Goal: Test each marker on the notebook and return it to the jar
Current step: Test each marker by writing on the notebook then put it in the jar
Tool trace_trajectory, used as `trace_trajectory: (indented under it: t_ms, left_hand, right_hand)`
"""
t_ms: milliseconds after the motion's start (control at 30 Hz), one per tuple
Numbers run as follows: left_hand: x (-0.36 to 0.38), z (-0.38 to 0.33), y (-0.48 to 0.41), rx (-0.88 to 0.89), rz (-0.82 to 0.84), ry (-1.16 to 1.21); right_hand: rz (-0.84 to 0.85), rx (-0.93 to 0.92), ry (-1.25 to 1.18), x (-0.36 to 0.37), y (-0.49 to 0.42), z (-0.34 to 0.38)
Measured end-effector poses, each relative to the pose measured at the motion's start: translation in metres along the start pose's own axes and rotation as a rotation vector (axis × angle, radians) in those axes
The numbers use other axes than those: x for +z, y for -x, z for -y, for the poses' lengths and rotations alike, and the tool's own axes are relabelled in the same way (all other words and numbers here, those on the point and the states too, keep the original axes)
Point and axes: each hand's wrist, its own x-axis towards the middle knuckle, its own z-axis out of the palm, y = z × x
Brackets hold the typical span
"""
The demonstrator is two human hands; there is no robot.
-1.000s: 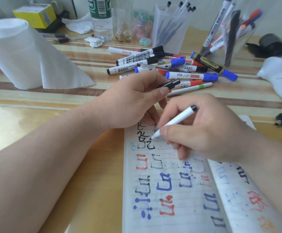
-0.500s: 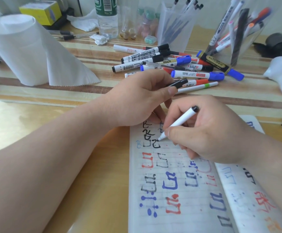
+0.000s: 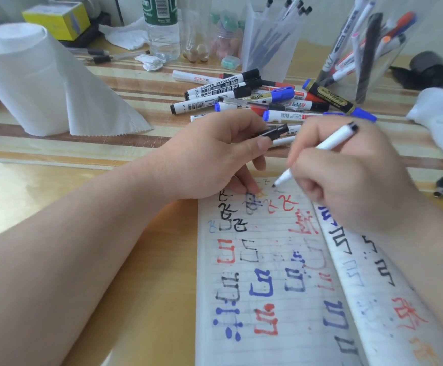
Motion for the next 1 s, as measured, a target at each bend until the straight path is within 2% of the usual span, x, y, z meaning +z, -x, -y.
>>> trace_trajectory:
  t_ms: [133, 267, 467, 733, 1000]
  left_hand:
    - [-0.001, 0.002, 0.000, 0.020, 0.002, 0.006]
    - [0.001, 0.008, -0.001, 0.058, -0.014, 0.042]
    - [0.003, 0.007, -0.003, 0.061, -0.013, 0.060]
    - [0.003, 0.005, -0.001, 0.030, -0.023, 0.053]
    - [0.003, 0.002, 0.000, 0.016, -0.015, 0.023]
  right_hand:
    - [-0.185, 0.028, -0.300, -0.009, -0.008, -0.004]
    - [-0.264, 0.079, -0.452, -0.012, -0.011, -0.003]
    - [-0.192, 0.141, -0.482, -0.012, -0.011, -0.003]
    - [-0.287, 0.088, -0.554, -0.015, -0.010, -0.001]
    - [-0.216, 0.112, -0.481, -0.013, -0.010, -0.005]
